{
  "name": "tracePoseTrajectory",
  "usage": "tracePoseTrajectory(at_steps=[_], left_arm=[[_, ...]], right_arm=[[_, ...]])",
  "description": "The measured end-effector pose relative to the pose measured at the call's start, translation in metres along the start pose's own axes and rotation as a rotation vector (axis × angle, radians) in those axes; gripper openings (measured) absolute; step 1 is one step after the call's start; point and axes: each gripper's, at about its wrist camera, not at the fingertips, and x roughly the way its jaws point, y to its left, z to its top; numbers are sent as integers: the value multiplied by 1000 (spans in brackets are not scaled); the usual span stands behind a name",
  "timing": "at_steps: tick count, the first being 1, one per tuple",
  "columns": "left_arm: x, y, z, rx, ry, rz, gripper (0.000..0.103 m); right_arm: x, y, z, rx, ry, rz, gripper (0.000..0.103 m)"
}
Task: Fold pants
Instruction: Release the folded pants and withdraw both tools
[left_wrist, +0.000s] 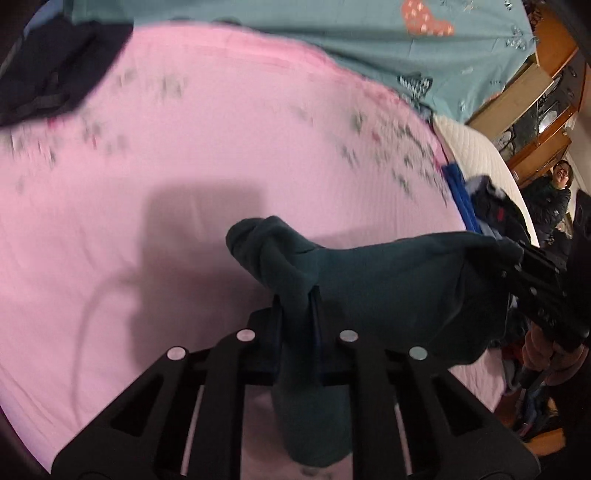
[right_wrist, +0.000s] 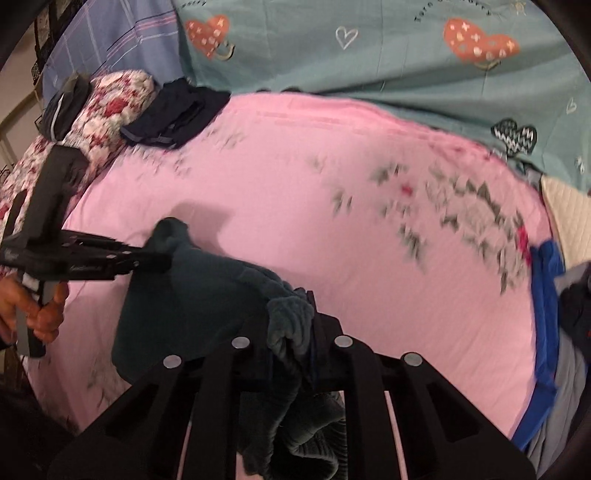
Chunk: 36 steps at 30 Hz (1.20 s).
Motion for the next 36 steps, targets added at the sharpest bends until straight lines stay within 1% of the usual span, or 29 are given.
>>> tracePoseTrajectory(at_steps=[1, 3, 4, 7, 9, 10, 12, 13, 14, 15, 16, 17, 18, 19, 20, 22, 24, 26, 28, 30, 33, 36], left_arm=[[-3, 1, 18, 13, -43, 22, 13], [-3, 8, 50, 34, -90, 63, 13], [2, 11, 71, 49, -114, 106, 13], [20, 24, 127, 65, -160, 197, 13], [29, 31, 158, 75, -179, 246, 13], [36, 35, 173, 75, -189, 273, 13], [54, 45, 193, 58, -185, 327, 22], [62, 51, 197, 42, -176, 370, 37], [68, 57, 199, 25, -167, 423, 74], [72, 63, 199, 6, -155, 476, 86], [69, 68, 197, -9, -145, 524, 88], [63, 70, 193, -18, -141, 535, 89], [50, 69, 188, -37, -151, 540, 89], [41, 66, 182, -46, -161, 546, 94], [29, 59, 175, -45, -174, 548, 99], [7, 40, 157, -16, -189, 529, 100], [-10, 19, 138, 17, -204, 518, 101], [-25, 1, 116, 50, -213, 518, 101], [-39, -14, 96, 73, -201, 500, 101], [-50, -24, 80, 85, -185, 484, 101], [-69, -33, 59, 93, -195, 478, 101], [-82, -38, 48, 98, -202, 479, 101]], right_arm=[[7, -4, 17, -8, -23, -9, 13], [22, -11, 47, -34, -54, -14, 13], [35, -17, 65, -50, -68, -13, 13], [77, -38, 114, -63, -87, -9, 13], [96, -47, 134, -81, -101, -20, 13], [112, -55, 150, -80, -104, -18, 13], [137, -64, 165, -73, -91, -25, 13], [153, -68, 168, -73, -59, -28, 17], [164, -68, 167, -74, -29, -32, 23], [176, -69, 165, -79, -3, -55, 31], [181, -70, 162, -90, 11, -98, 54], [174, -70, 159, -84, -1, -138, 64], [162, -72, 157, -59, -24, -140, 69], [143, -73, 154, -16, -60, -131, 89], [124, -73, 150, 22, -86, -135, 102], [79, -62, 136, 69, -150, -160, 102], [56, -49, 126, 78, -154, -174, 102], [34, -31, 112, 95, -130, -174, 102], [20, -14, 101, 105, -111, -161, 102], [7, 2, 89, 95, -110, -171, 102], [-4, 18, 77, 95, -107, -178, 102], [-16, 26, 65, 124, -112, -171, 102]])
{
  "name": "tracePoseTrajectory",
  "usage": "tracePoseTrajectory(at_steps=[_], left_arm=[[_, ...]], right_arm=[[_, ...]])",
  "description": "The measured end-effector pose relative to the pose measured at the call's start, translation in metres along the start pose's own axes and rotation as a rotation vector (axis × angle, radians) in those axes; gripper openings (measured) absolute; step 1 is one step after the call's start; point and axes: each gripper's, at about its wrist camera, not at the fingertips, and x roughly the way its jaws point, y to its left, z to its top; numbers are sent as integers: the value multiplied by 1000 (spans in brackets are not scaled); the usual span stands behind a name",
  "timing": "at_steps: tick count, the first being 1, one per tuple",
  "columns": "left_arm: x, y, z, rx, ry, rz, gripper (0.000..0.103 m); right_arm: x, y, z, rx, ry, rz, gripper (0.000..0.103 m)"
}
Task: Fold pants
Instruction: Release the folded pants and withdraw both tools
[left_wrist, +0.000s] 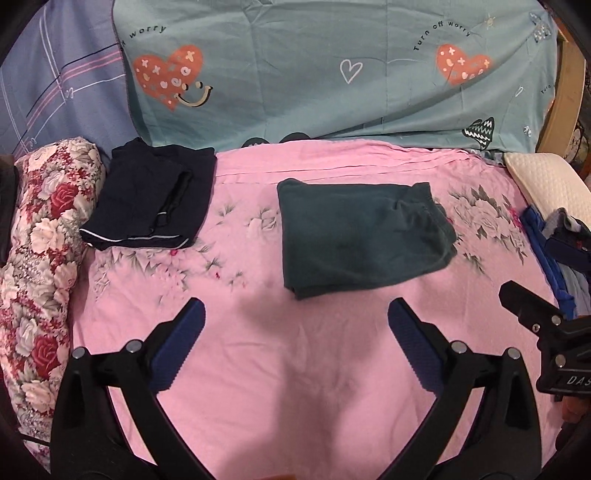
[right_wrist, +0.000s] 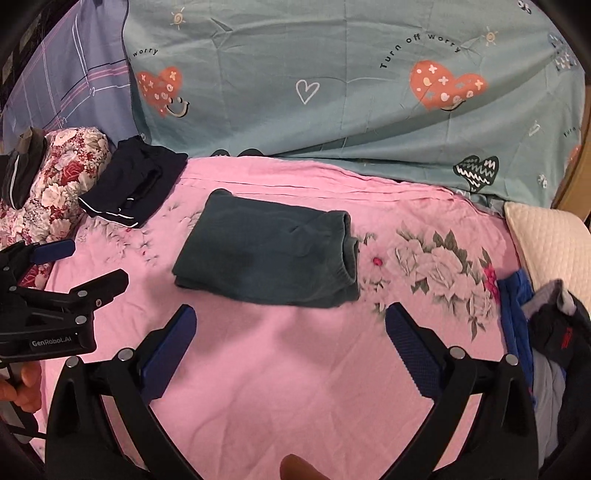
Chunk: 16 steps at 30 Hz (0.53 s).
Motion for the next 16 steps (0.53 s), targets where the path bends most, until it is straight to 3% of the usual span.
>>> tracePoseTrajectory(at_steps=[16], left_arm=[[-38, -1, -26, 3, -9, -24, 101]], right_arm=[[-29, 11, -26, 28, 13, -19, 102]])
